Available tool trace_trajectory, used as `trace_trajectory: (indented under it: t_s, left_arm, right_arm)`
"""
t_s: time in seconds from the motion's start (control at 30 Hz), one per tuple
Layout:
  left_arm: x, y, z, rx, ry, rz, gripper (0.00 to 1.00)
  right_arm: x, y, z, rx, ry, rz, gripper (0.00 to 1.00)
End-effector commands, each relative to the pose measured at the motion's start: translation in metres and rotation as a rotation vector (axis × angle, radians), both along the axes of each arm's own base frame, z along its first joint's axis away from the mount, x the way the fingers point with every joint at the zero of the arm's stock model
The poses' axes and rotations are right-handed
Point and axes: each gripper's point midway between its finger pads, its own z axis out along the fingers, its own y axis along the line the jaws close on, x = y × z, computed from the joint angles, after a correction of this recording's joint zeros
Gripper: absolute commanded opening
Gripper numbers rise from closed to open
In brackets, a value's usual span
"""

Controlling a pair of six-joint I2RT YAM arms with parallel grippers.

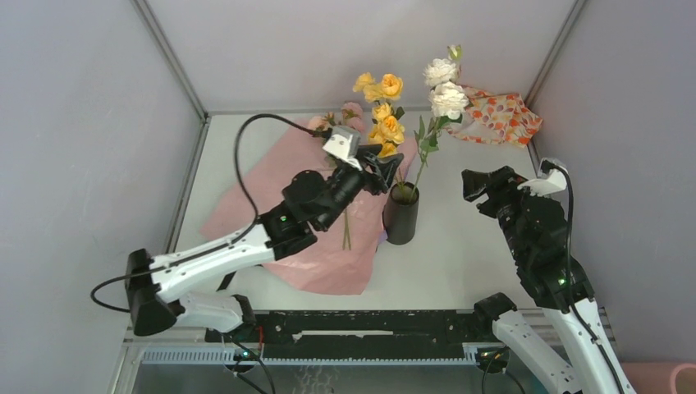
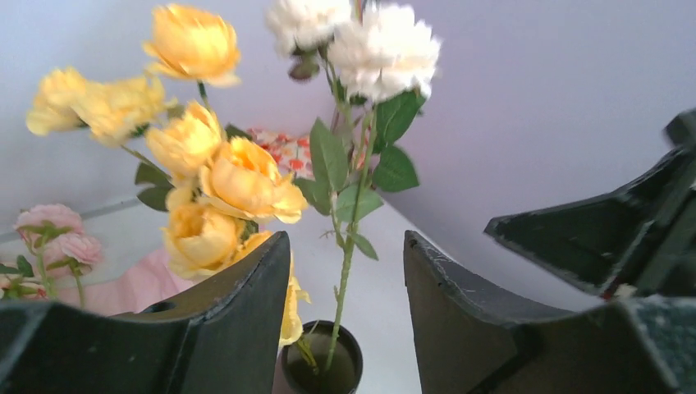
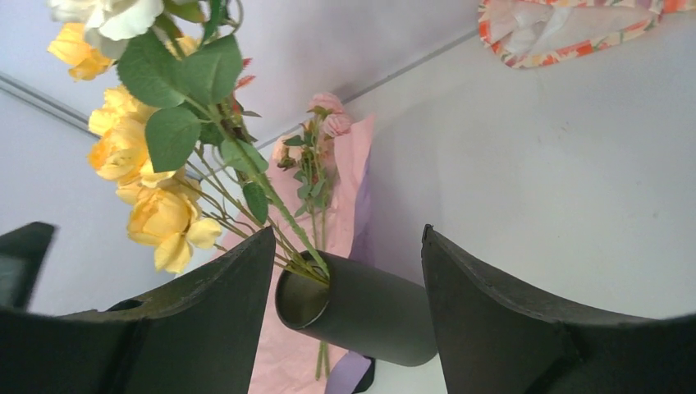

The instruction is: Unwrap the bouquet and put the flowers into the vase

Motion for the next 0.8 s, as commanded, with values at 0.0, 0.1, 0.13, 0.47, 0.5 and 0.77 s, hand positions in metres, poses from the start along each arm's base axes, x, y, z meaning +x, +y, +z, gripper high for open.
trace_trajectory:
  t_s: [0.0, 0.1, 0.13, 0.47, 0.5, 0.77]
  left_arm:
    - [-0.012, 0.047, 0.045, -0.109, -0.027, 0.091, 0.59]
    - [-0.002, 0.086, 0.049, -0.167, 0.035, 0.260, 0.64]
    - [0.004, 0.097, 0.046, -0.167, 0.063, 0.329, 0.65]
    - [0.083, 0.142, -0.032, -0.177, 0.436, 0.451, 0.63]
    - [0.089, 0.143, -0.041, -0.175, 0.468, 0.440, 0.63]
    - [0.158, 0.131, -0.097, -0.084, 0.667, 0.351, 0.58]
  right_arm:
    - [0.003, 0.008, 0.027, 0.004, -0.102, 0.050, 0.75]
    - [0.005, 0.016, 0.047, -0.011, -0.142, 0.094, 0.76]
    - [0.006, 0.020, 0.054, -0.015, -0.153, 0.114, 0.76]
    - [0.035, 0.058, 0.104, -0.072, -0.132, 0.271, 0.76]
    - [0.038, 0.059, 0.105, -0.078, -0.118, 0.270, 0.76]
    - [0.048, 0.033, 0.109, -0.077, -0.072, 0.108, 0.77]
